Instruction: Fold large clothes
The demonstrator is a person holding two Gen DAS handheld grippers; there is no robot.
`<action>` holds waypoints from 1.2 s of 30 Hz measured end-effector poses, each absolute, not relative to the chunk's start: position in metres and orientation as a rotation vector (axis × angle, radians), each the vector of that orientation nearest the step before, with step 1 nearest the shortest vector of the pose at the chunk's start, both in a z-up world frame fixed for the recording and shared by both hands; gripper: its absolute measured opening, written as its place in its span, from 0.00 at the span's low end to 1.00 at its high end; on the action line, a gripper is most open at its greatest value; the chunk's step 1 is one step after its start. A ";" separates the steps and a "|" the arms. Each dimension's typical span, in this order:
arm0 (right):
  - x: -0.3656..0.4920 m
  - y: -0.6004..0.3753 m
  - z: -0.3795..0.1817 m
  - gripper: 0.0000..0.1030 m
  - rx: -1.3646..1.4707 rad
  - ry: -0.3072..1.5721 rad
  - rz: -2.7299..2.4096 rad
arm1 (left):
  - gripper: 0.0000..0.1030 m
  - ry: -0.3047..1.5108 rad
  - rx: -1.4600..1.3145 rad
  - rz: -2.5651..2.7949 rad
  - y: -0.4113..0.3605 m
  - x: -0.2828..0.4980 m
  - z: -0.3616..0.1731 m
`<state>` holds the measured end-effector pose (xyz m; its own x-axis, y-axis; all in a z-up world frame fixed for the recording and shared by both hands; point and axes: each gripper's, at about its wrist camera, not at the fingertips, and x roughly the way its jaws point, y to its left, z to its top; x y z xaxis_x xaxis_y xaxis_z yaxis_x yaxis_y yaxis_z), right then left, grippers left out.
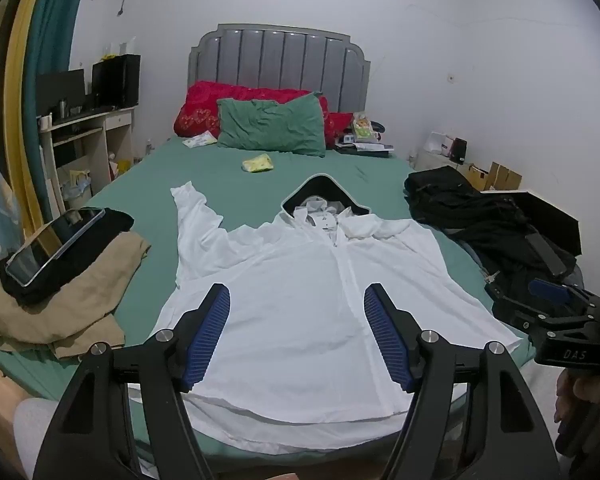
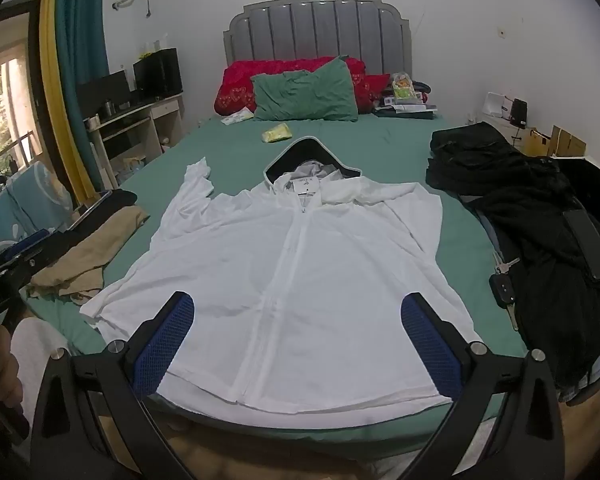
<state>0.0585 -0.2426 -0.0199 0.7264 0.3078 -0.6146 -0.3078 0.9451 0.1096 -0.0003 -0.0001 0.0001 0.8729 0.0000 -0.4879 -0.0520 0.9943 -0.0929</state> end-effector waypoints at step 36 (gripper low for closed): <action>0.056 -0.238 -0.015 0.99 0.011 0.674 0.343 | 0.71 0.516 -0.109 0.026 -0.001 0.000 0.000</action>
